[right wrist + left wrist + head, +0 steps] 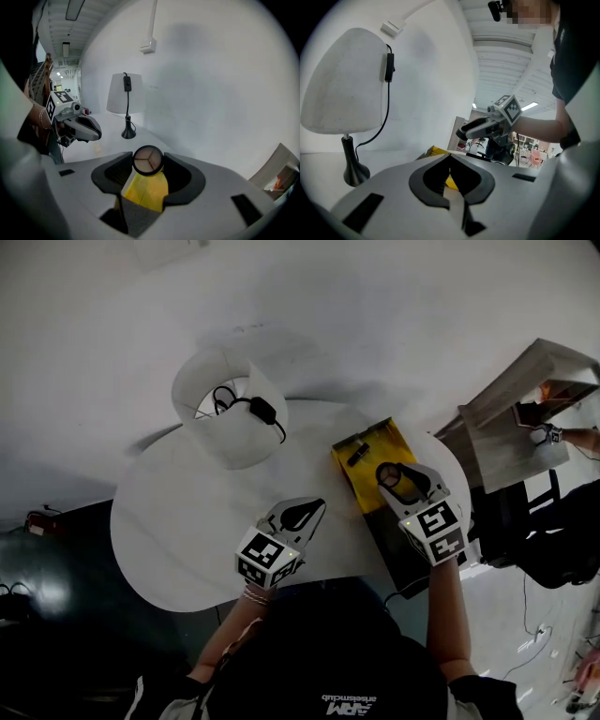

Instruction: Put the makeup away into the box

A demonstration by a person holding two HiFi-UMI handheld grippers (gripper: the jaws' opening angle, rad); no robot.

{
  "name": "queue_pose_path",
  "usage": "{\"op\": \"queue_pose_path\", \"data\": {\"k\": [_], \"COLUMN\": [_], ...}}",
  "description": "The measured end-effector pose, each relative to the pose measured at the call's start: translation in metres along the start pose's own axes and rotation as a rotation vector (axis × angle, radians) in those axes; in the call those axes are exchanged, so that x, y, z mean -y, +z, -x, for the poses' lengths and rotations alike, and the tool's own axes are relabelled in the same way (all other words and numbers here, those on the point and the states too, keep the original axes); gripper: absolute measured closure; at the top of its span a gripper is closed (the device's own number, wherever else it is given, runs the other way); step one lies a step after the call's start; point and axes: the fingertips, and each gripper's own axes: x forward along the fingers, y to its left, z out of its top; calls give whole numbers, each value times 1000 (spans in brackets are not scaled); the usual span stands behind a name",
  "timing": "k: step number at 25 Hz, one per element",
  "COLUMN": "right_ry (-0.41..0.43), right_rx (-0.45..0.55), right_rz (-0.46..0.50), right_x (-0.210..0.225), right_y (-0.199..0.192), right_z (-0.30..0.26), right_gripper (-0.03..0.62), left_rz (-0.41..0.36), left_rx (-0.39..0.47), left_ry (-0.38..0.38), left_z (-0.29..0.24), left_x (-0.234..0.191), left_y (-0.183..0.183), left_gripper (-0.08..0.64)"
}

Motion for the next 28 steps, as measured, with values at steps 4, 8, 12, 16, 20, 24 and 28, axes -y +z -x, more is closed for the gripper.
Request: {"op": "queue_pose_path", "data": {"k": [4,8,12,16,20,24,28], "right_ry": [72,126,170,211,243,269,305], "right_rx": [-25,-53,-86,-120,-159,-203,-234], "right_rz": [13,5,-10,-25,-12,0,-8], "right_x": [8,16,19,20,19,16,11], "right_y": [-6,-17,-31,-44,-56,-70,-80], "right_z": [-17,-36,-57,-75,-92,-107,-122], "right_gripper": [370,370,370,370,370,370,370], "left_rz": [56,82,115,155,180,196,219], "left_rx": [-4,-13,-19,-44,-59,-58,-52], "left_ry": [50,84,125,148,162,171,184], "left_z": [-12,-23,-29,-36,-41,-44,-48], "left_x": [-8,-17,-29,-38,-46,-51,-57], "left_y": [-4,-6,-14,-30,-40,-44,-47], "left_gripper": [543,543,543,543,543,543,543]}}
